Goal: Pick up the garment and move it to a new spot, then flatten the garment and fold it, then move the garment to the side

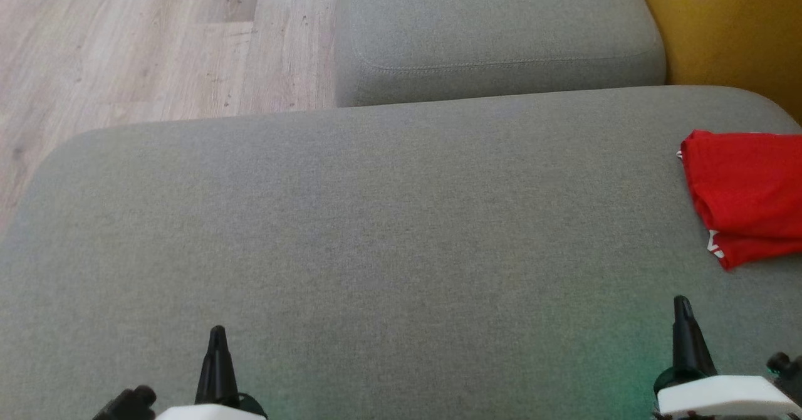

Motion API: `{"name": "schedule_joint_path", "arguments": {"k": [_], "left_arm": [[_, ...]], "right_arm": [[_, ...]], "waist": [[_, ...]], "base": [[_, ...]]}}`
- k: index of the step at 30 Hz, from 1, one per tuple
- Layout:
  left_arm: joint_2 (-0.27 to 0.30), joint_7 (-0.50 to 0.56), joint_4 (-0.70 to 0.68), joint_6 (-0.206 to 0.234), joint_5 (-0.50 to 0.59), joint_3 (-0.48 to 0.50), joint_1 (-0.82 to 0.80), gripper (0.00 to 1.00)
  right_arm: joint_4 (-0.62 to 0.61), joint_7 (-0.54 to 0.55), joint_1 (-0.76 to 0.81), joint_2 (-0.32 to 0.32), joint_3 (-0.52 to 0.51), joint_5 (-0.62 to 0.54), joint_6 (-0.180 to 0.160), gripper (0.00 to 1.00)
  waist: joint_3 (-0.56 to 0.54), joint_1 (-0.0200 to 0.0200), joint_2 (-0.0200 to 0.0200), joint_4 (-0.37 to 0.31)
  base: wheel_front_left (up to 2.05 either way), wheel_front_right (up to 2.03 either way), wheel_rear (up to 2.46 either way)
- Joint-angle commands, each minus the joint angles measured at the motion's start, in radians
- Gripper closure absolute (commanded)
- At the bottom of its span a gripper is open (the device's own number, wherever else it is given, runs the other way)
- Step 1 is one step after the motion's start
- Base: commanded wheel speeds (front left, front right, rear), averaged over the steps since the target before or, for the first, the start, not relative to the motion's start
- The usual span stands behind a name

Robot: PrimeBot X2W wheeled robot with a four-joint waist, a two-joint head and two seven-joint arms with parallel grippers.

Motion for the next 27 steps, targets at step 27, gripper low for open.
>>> {"name": "schedule_joint_path", "arguments": {"k": [27], "left_arm": [[0.012,0.080,0.016,-0.064,-0.322,0.117,-0.130,1.00]], "right_arm": [[-0.003,0.079,-0.132,-0.019,-0.024,0.335,0.005,1.00]], "waist": [[0.025,-0.0001,-0.0001,-0.004]], "base": [[0.00,0.00,0.00]]}}
